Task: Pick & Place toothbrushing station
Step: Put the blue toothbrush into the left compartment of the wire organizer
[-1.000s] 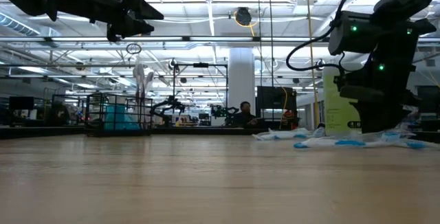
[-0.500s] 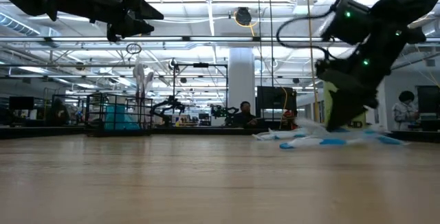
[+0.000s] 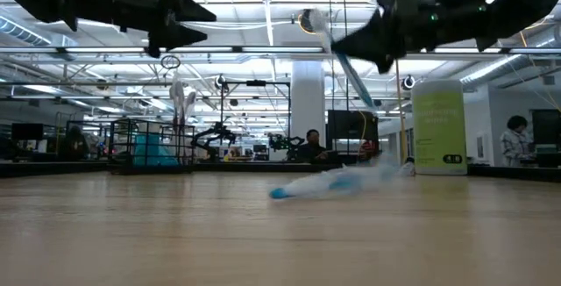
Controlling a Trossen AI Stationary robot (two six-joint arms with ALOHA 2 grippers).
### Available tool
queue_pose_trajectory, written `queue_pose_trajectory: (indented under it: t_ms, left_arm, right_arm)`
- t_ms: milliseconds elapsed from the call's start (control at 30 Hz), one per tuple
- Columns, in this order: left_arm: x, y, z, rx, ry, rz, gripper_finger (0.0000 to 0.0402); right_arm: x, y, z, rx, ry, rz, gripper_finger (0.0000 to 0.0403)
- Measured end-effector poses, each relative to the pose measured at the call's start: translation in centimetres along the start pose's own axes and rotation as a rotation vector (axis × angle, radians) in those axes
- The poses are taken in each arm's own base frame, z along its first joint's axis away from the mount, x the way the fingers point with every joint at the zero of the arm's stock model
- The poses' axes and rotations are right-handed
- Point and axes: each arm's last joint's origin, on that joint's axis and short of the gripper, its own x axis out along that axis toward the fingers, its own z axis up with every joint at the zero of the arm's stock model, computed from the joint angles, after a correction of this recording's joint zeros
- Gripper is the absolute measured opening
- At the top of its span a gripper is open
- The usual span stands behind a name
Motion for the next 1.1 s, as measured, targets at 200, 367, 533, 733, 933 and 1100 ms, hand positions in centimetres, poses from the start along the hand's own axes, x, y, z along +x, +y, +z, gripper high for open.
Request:
queue_pose_trajectory:
  t_ms: [200,367,533,733,933,1100]
  left_arm:
    - [1.6,-1.5,-1.4,0.029,-0.031,-0.106,0.0271]
    - [3.1,-2.8,-3.0,0.039,-0.061,-0.190,0.0271]
    - [5.4,-3.9,-4.5,0.024,-0.008,-0.204,0.0271]
    - [9.0,-6.2,-5.3,0.090,0.015,-0.273,0.0271]
    - [12.0,-8.5,-5.5,0.135,-0.003,-0.336,0.0271]
    - [13.5,-10.0,-5.6,0.133,-0.011,-0.411,0.0271]
  right_arm:
    - [-0.1,0.2,1.0,-0.062,-0.104,0.042,0.0023]
    - [-0.1,0.2,1.0,-0.064,-0.099,0.041,0.0022]
    - [-0.1,0.4,1.1,-0.080,-0.118,0.048,0.0016]
    - [-0.1,0.9,1.2,-0.114,-0.126,0.066,0.0019]
    - [-0.1,1.0,1.2,-0.115,-0.126,0.071,0.0019]
    - [-0.1,1.0,1.2,-0.118,-0.126,0.071,0.0019]
